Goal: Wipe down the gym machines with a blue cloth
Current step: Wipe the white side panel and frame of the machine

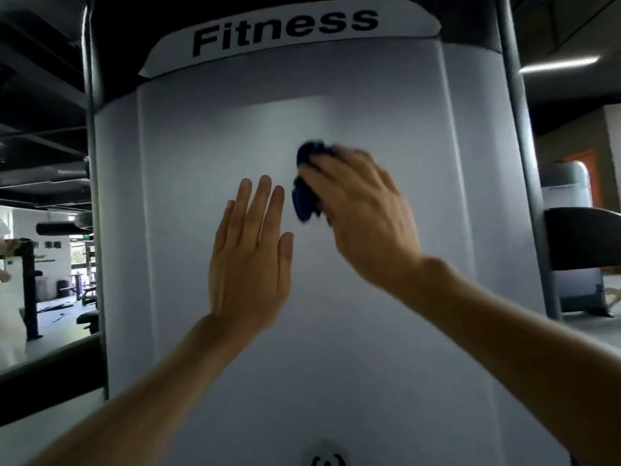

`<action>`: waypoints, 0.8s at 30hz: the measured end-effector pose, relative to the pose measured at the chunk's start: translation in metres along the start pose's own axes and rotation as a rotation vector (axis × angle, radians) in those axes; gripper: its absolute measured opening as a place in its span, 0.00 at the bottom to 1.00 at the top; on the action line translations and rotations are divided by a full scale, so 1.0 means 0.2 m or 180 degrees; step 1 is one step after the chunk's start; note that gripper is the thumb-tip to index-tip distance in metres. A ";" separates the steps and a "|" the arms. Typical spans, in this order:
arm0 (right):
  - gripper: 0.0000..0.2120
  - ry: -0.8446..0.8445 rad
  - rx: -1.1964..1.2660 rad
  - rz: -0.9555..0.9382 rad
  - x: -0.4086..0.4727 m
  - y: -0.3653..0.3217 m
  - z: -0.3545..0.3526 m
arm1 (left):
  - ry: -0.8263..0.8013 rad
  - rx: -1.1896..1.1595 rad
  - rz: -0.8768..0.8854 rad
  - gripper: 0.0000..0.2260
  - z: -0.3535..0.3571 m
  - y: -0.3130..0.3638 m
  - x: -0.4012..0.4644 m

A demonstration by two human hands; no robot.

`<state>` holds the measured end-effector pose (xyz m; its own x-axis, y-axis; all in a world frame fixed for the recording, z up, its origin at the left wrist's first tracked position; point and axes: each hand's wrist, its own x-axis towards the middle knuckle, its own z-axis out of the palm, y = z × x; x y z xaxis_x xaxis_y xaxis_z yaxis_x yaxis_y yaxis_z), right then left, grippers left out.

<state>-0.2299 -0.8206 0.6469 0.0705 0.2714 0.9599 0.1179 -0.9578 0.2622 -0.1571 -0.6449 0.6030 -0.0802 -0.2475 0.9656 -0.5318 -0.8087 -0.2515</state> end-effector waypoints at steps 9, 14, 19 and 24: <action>0.27 -0.0453 -0.0128 -0.0767 -0.45 0.03 -0.03 | -0.0024 0.0249 0.0244 0.25 -0.03 0.06 0.08; 0.30 -0.0014 -0.0049 0.0229 0.06 0.15 -0.08 | -0.0110 0.0349 0.0351 0.27 0.00 0.12 0.14; 0.27 0.0037 0.0130 0.0146 -0.32 0.07 -0.02 | -0.0136 0.0256 0.0404 0.28 0.03 0.12 0.11; 0.26 -0.0431 0.0002 -0.0558 -0.68 0.09 -0.06 | -0.0184 0.0256 0.0364 0.29 0.03 0.12 0.10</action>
<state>-0.2487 -0.8753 0.5226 0.1812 0.4442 0.8774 0.1408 -0.8947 0.4239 -0.1668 -0.6729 0.6164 -0.0866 -0.3690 0.9254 -0.4525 -0.8130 -0.3665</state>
